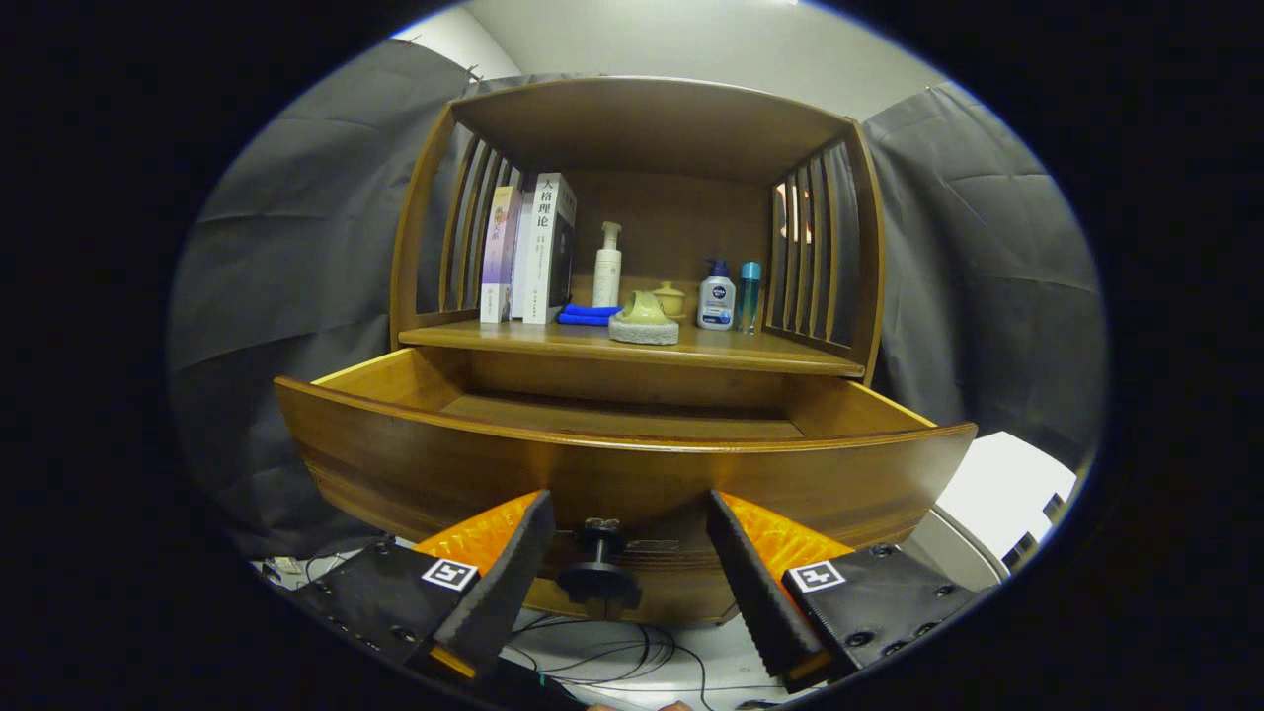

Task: Pull open the drawer, take out the items inside it, and place them on the countertop above the cabinet.

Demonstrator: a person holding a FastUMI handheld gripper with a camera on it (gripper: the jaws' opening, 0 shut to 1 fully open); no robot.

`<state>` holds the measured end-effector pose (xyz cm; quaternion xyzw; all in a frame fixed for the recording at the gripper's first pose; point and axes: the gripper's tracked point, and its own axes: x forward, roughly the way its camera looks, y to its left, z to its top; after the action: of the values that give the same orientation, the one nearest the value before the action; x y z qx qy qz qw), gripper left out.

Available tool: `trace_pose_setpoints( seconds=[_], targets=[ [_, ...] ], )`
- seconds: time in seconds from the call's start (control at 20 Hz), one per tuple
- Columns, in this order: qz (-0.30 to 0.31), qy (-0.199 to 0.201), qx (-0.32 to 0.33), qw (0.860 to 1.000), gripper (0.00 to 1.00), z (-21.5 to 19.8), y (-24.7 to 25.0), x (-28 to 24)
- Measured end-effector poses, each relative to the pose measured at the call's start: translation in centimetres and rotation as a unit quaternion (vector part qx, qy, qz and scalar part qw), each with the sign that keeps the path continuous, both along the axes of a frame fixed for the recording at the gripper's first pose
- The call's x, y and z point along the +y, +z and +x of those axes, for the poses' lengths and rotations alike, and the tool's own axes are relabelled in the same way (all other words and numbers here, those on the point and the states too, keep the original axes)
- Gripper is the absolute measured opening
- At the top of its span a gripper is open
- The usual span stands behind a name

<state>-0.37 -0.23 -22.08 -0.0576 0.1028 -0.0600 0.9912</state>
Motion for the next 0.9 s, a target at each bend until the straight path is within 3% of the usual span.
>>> trace_pose_setpoints(
  seconds=[0.9],
  targets=[
    [0.045, -0.022, 0.003, 0.999, 0.99, 13.9, 0.6, -0.3]
  ],
)
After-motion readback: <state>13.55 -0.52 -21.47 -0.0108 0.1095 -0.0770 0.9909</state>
